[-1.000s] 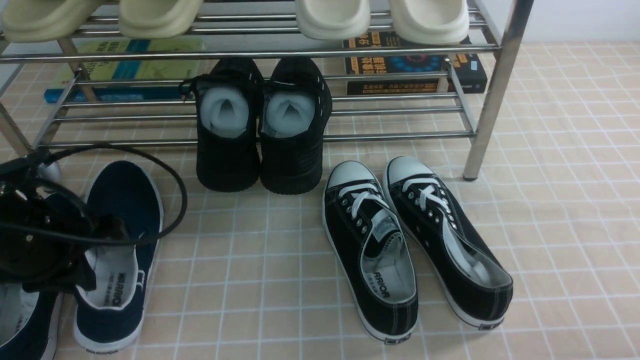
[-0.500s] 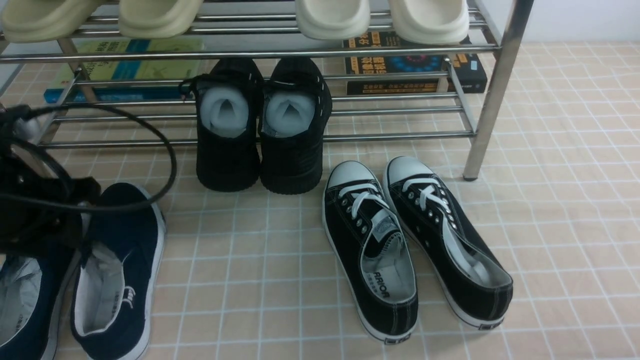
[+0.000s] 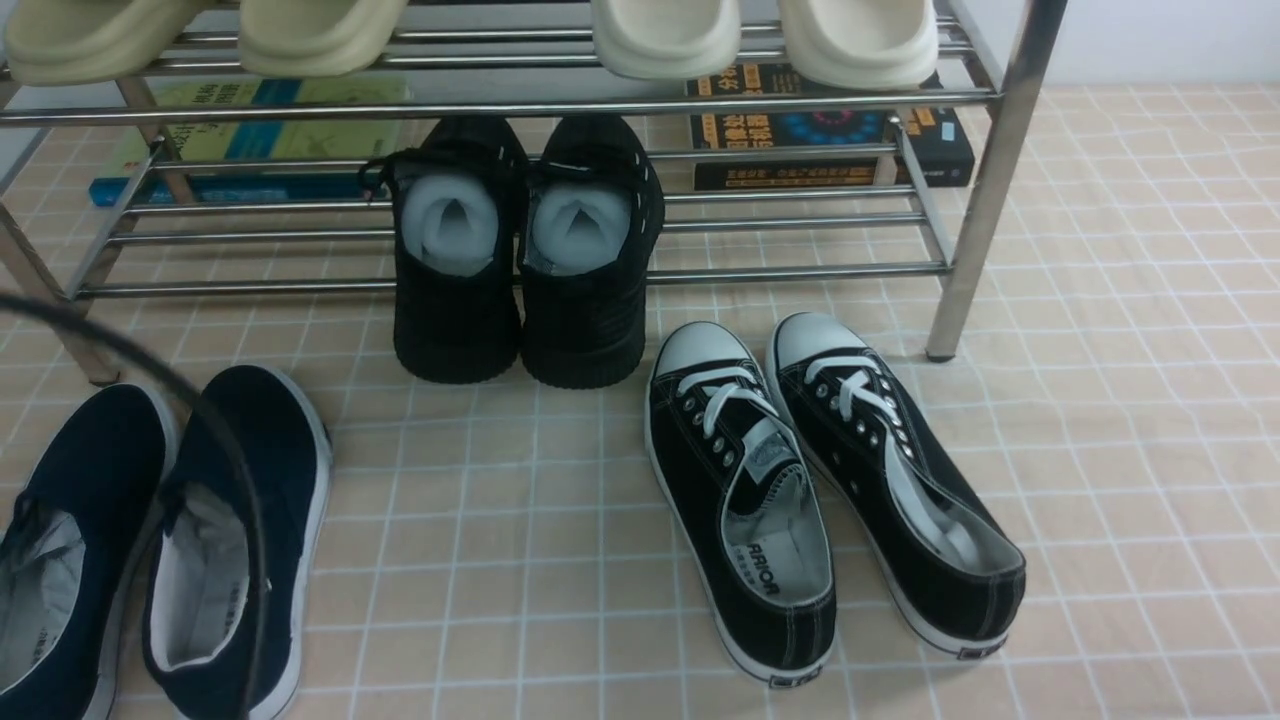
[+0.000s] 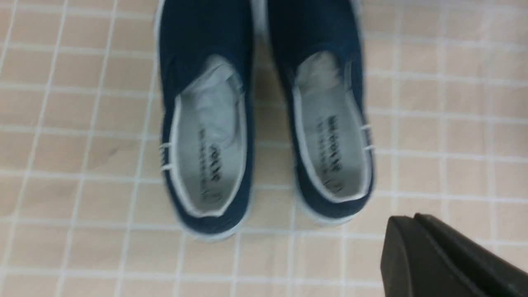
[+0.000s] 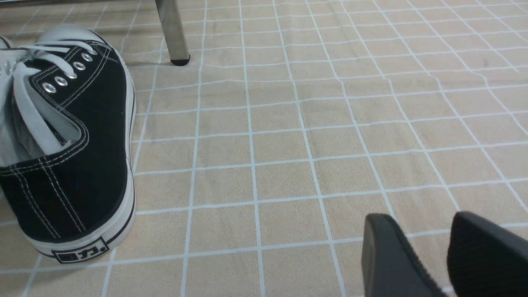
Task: Take the shoes off the shelf from the light coffee tablecloth by hand.
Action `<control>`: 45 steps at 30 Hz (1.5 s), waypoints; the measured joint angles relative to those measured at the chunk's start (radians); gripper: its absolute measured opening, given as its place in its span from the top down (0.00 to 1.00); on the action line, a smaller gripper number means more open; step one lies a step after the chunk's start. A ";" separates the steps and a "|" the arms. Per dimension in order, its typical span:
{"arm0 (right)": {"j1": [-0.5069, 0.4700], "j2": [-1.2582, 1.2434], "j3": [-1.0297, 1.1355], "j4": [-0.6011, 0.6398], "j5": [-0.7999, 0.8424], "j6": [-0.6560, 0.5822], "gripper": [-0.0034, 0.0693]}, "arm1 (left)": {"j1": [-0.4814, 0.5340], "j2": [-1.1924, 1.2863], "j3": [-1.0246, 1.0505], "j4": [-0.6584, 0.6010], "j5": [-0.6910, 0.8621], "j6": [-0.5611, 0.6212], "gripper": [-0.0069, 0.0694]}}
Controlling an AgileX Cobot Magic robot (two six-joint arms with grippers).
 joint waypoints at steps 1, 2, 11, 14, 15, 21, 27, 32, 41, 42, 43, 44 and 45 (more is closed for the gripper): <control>0.000 0.000 0.000 0.000 0.000 0.000 0.62 | 0.000 -0.053 0.044 -0.018 -0.037 0.001 0.91; 0.000 0.000 0.000 0.000 0.000 0.000 0.62 | 0.000 -0.128 0.089 -0.038 -0.096 0.002 0.91; 0.000 0.000 0.000 0.000 0.000 0.000 0.62 | 0.000 -0.437 0.394 -0.073 -0.361 0.002 0.90; 0.000 0.000 0.000 0.000 0.000 0.000 0.62 | 0.000 -0.462 0.452 -0.041 -0.373 0.002 0.90; 0.000 0.000 0.000 0.000 0.000 0.000 0.62 | 0.000 -0.463 0.459 -0.035 -0.378 0.002 0.90; 0.000 0.000 0.000 0.000 0.000 0.000 0.62 | 0.000 -0.463 0.535 -0.017 -0.500 0.002 0.90; 0.000 0.000 0.000 0.000 0.000 0.000 0.62 | 0.000 -0.463 0.602 -0.005 -0.538 0.002 0.89; 0.000 0.000 0.000 0.000 0.000 0.000 0.62 | 0.000 -0.493 0.663 0.009 -0.557 0.002 0.88; 0.000 0.000 0.000 0.000 0.000 0.000 0.62 | 0.000 -0.589 0.785 0.066 -0.657 -0.016 0.88; 0.000 0.000 0.000 0.000 0.000 0.000 0.62 | -0.002 -0.591 0.796 0.070 -0.668 -0.028 0.88; 0.000 0.000 0.000 0.000 0.000 0.000 0.62 | -0.008 -0.592 0.801 0.076 -0.674 -0.039 0.88; 0.000 0.000 0.000 0.000 0.000 0.000 0.62 | -0.017 -0.592 0.804 0.082 -0.682 -0.046 0.87; 0.000 0.000 0.000 0.000 0.000 0.000 0.62 | -0.037 -0.592 0.804 0.099 -0.684 -0.063 0.87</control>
